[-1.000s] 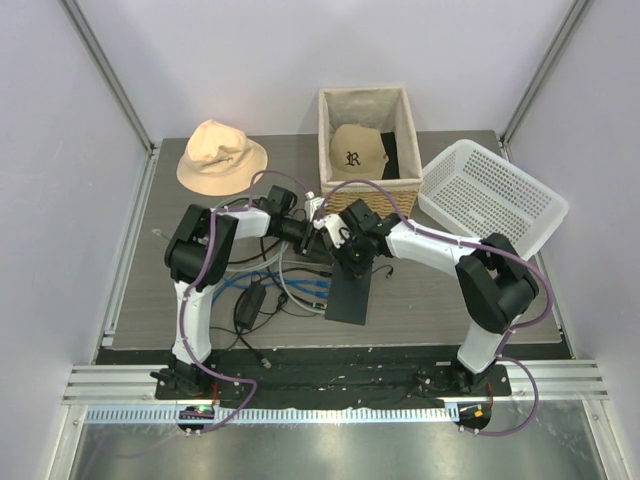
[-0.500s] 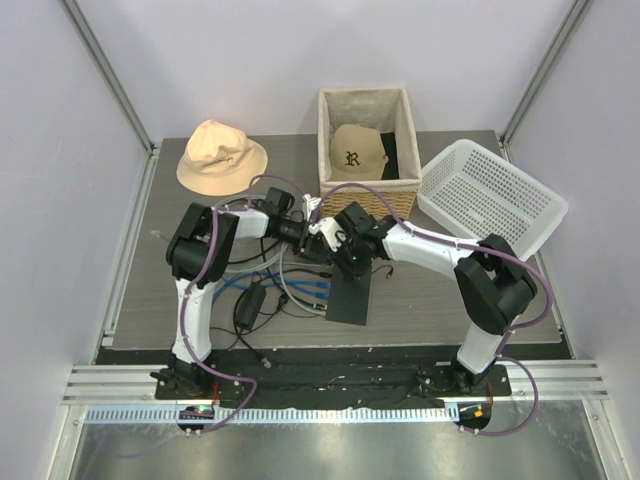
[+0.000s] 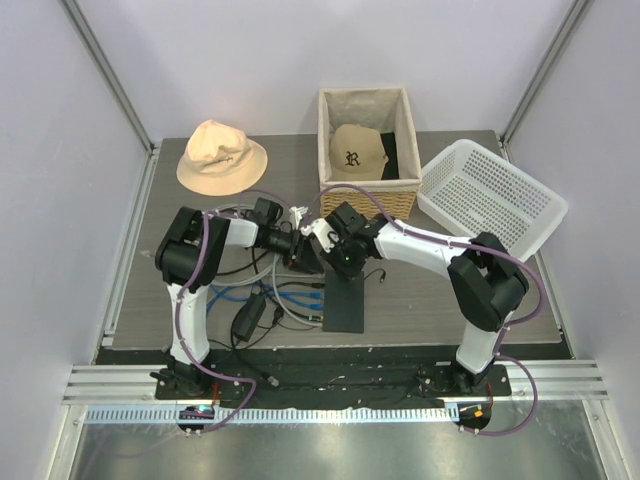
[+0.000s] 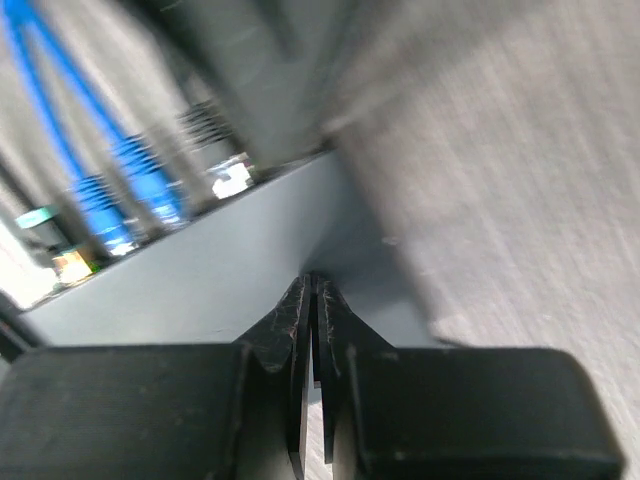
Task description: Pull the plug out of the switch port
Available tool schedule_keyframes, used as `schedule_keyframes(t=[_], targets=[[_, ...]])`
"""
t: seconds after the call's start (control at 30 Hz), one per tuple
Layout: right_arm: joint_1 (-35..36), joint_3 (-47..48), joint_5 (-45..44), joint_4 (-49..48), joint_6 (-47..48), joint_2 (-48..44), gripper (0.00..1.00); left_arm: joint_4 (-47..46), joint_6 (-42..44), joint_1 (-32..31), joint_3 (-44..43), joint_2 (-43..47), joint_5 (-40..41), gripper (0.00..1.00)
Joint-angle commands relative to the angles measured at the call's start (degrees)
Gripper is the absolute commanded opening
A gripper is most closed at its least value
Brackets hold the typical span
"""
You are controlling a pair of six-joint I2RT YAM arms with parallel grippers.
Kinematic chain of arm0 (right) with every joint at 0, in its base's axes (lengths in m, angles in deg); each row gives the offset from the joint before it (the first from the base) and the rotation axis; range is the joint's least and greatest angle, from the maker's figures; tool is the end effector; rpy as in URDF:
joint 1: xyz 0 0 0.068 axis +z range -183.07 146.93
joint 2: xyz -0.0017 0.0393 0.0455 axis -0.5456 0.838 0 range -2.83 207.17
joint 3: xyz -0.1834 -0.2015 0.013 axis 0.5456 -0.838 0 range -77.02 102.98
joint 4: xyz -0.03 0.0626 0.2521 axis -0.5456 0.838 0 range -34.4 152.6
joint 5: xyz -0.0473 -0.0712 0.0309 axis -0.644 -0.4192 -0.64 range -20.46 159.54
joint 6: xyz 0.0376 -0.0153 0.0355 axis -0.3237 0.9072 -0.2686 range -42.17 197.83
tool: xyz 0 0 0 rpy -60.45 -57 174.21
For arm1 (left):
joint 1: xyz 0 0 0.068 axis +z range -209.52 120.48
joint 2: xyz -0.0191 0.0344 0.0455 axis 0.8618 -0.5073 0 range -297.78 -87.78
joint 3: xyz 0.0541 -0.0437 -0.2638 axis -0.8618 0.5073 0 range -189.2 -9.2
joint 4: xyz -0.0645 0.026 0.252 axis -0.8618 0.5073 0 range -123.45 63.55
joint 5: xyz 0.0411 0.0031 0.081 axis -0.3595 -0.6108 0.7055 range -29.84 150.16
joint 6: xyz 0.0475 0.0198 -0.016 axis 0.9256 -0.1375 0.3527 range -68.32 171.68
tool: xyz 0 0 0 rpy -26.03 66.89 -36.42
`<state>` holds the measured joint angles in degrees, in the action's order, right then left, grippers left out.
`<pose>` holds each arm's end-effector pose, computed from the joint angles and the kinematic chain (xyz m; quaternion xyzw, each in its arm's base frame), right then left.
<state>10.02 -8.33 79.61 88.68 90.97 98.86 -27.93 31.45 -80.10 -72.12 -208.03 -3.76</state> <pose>0.2556 0.2477 0.1892 -0.4753 0.8510 0.1363 0.1772 0.3413 -0.1623 0.0880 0.1268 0.8243 -0.5517 0.0073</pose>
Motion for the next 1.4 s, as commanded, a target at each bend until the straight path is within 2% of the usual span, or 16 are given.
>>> schedule_keyframes(t=[0.0,0.2,0.4,0.53,0.67,0.93,1.23,1.37], targets=[[-0.6,3.8,-3.6,1.5,-1.6,-1.2,0.10,7.9,0.0,-0.8,3.9,-5.1,11.5,0.43],[-0.6,2.2,-1.2,5.3,-3.0,-3.2,0.09,7.8,-0.1,-0.8,3.9,-5.2,11.4,0.43],[-0.5,-0.4,4.1,4.6,-3.8,-3.0,0.08,6.6,0.5,-1.0,4.6,-3.2,13.8,0.46],[-0.5,-3.3,2.2,1.6,-5.1,-1.2,0.08,7.0,1.7,-2.5,3.7,-3.8,13.1,0.46],[-0.6,-3.5,2.5,0.0,-6.0,0.3,0.07,10.6,4.6,-4.7,2.0,-5.7,14.0,0.41],[-0.7,-4.3,3.7,-1.2,-6.7,1.1,0.07,11.2,7.3,-5.5,2.0,-5.4,12.1,0.32],[-1.2,-5.8,2.9,-2.1,-7.3,1.5,0.07,13.2,11.4,-8.2,1.5,-4.2,8.5,0.28],[-1.3,-5.4,2.7,-2.6,-7.4,2.1,0.07,15.6,13.6,-9.4,0.4,-4.1,9.8,0.20]])
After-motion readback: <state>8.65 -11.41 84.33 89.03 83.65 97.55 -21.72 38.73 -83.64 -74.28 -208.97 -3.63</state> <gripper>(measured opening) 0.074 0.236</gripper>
